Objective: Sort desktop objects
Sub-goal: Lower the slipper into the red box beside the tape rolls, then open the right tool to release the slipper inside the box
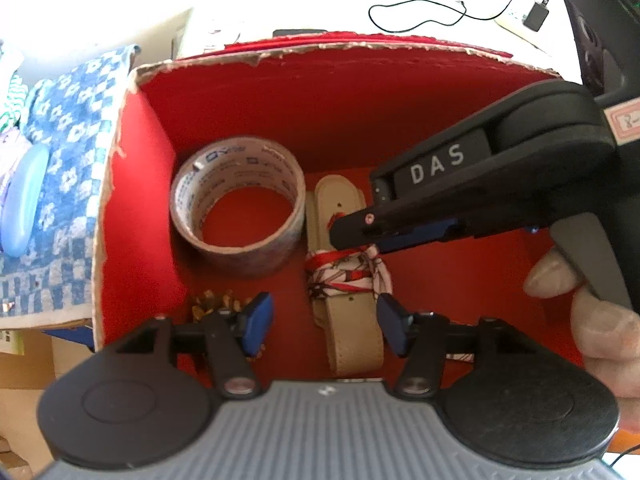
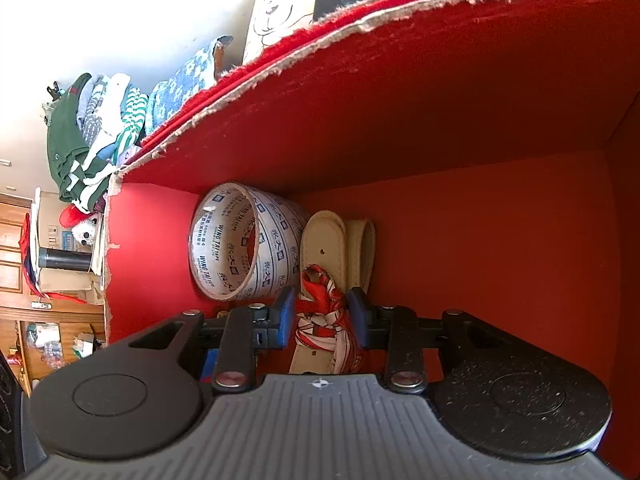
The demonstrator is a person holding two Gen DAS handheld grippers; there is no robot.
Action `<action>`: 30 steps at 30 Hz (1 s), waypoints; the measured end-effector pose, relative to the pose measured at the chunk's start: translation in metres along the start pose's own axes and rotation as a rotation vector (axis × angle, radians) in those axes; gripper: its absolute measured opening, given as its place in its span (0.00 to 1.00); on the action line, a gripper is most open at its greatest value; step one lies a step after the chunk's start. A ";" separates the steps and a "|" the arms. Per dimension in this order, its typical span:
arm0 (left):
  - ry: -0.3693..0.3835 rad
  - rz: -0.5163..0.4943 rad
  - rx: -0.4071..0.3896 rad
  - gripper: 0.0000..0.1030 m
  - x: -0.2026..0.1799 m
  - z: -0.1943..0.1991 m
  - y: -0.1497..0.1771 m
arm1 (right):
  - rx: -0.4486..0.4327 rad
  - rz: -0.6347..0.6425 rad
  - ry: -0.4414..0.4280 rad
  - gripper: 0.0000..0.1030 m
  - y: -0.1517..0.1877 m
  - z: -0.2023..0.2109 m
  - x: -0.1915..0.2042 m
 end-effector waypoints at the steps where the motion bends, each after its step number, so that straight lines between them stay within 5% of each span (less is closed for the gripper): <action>1: -0.006 0.002 -0.001 0.60 0.000 0.001 0.000 | -0.003 0.001 0.000 0.33 0.000 0.001 0.000; 30: -0.067 0.011 0.016 0.66 -0.001 0.003 -0.001 | -0.064 0.073 -0.002 0.32 -0.001 -0.001 0.020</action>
Point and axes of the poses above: each gripper's, at about its wrist camera, not at the fingertips, and z roughly against the way its jaws point, x to its left, y to its underside, the point moved 5 cm from there along -z, roughly the way its jaws point, and after that the axes turned 1 degree about y, right-handed, at the moved point
